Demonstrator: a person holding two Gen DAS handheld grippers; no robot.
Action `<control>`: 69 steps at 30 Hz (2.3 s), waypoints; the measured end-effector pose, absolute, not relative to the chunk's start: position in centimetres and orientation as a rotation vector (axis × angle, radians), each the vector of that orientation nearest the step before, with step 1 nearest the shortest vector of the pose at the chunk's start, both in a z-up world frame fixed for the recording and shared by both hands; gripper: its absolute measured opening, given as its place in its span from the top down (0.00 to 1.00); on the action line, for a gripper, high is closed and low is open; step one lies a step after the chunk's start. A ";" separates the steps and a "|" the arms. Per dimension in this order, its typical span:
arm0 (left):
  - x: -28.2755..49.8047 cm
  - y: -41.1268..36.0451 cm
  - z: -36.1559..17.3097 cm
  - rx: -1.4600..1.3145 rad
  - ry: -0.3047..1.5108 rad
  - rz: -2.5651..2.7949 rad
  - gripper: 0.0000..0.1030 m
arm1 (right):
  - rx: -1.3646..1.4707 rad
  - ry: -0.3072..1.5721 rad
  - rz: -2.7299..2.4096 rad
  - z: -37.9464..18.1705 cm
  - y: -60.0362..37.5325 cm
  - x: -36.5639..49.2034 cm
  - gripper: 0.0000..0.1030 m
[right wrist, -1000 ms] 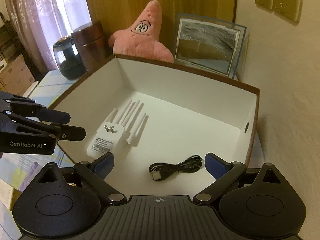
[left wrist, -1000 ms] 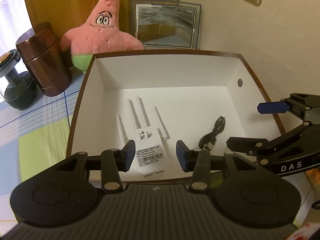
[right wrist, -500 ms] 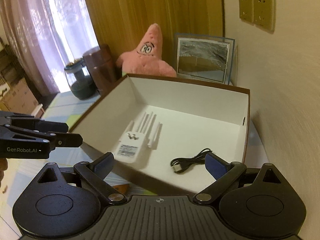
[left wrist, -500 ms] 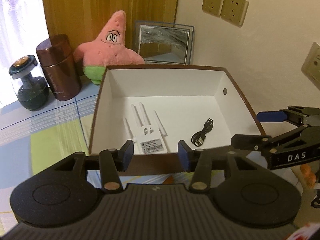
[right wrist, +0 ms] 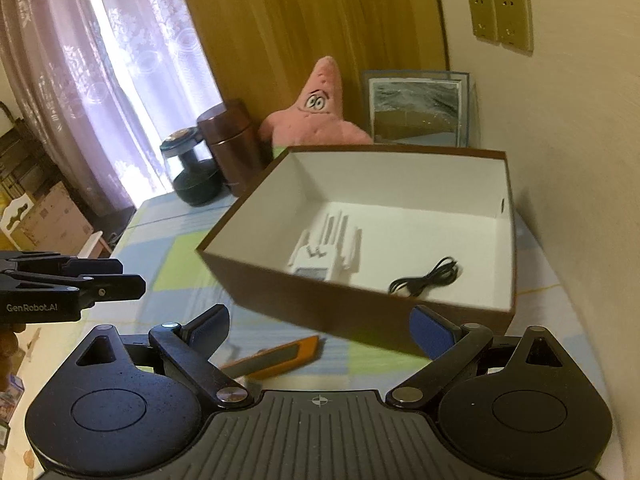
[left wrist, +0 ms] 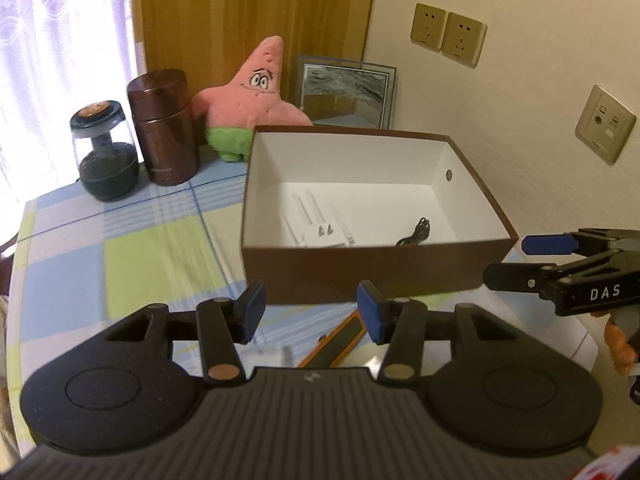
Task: Organize rigid objects
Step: 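Move both tools back toward the remaining items on the table, then grasp the cream medicine box upright with the left tool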
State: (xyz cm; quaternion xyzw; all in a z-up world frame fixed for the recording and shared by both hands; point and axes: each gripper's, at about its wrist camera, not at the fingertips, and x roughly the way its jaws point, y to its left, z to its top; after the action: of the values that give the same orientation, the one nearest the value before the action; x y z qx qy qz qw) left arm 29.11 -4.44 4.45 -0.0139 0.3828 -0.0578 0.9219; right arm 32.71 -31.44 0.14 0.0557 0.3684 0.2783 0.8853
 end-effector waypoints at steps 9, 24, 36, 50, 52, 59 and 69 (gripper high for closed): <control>23.5 -1.1 2.8 -0.043 0.811 -0.044 0.54 | 0.074 0.789 0.626 -1.6 -28.8 28.4 0.08; 17.5 1.1 -1.7 0.034 0.913 0.029 0.49 | 0.002 0.883 0.724 -6.0 -24.2 24.6 0.08; 16.6 1.5 -5.1 0.122 0.965 0.011 0.44 | -0.021 0.938 0.739 -7.9 -22.8 23.8 0.08; 17.2 2.0 -8.4 0.374 0.970 -0.059 0.37 | 0.022 0.987 0.695 -8.6 -23.1 24.2 0.08; 17.6 2.2 -8.9 0.398 0.974 -0.064 0.36 | 0.024 0.992 0.687 -8.7 -23.1 24.4 0.08; 19.3 4.6 -9.8 0.247 0.993 -0.020 0.36 | 0.047 1.016 0.639 -9.0 -23.4 24.9 0.08; 21.4 9.3 -9.0 -0.041 0.980 0.210 0.36 | 0.052 1.035 0.610 -9.5 -22.9 25.7 0.08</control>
State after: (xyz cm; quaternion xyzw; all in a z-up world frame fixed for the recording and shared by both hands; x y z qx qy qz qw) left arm 21.43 9.25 -9.01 -0.0197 0.4699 0.1006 0.8767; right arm 25.72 -22.89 -9.48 0.0246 0.4869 0.2869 0.8246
